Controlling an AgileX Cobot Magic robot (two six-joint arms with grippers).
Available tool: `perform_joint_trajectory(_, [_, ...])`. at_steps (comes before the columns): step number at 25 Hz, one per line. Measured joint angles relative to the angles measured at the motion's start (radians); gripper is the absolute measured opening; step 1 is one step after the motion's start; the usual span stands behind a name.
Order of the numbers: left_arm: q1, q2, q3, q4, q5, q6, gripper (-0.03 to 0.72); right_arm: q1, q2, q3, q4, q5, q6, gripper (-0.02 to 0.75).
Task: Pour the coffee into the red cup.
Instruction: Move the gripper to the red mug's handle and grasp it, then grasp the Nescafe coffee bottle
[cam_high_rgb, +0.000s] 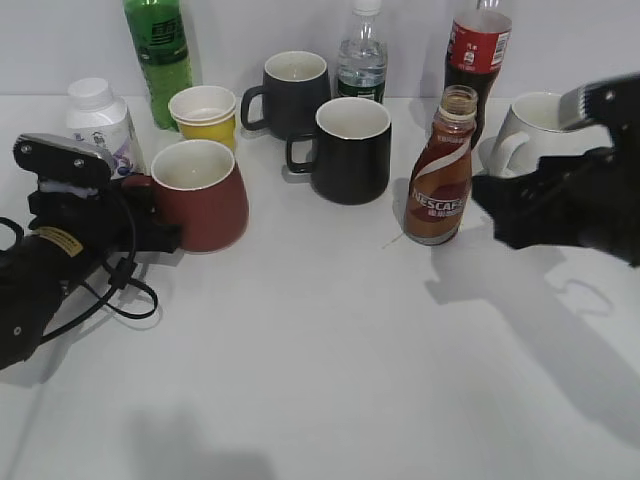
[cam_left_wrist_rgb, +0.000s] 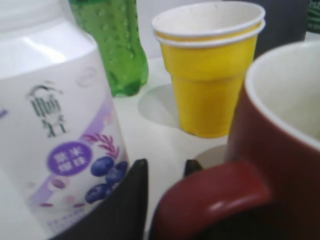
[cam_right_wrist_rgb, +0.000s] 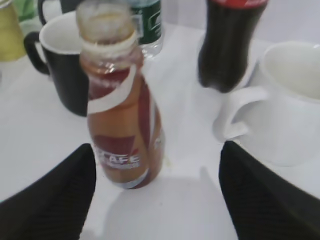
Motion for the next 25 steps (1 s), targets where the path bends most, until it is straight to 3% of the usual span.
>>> perform_joint_trajectory(4, [0.001, -0.001, -0.001, 0.001, -0.006, -0.001, 0.084, 0.0, 0.072, 0.014, -0.069, -0.097, 0.042, 0.582])
perform_joint_trajectory(9, [0.001, -0.055, 0.033, 0.012, 0.021, 0.005, 0.073, 0.0, 0.183, 0.012, -0.073, -0.243, 0.046, 0.638])
perform_joint_trajectory(14, [-0.001, -0.12, 0.058, 0.06, 0.031, 0.007, 0.071, 0.0, 0.307, -0.038, -0.07, -0.317, 0.048, 0.643])
perform_joint_trajectory(22, [-0.082, -0.141, 0.061, 0.09, 0.063, 0.007, 0.07, 0.0, 0.441, -0.151, -0.062, -0.341, 0.048, 0.639])
perform_joint_trajectory(25, [-0.115, -0.141, 0.061, 0.097, 0.063, 0.007, 0.07, 0.0, 0.481, -0.185, -0.062, -0.344, 0.048, 0.602])
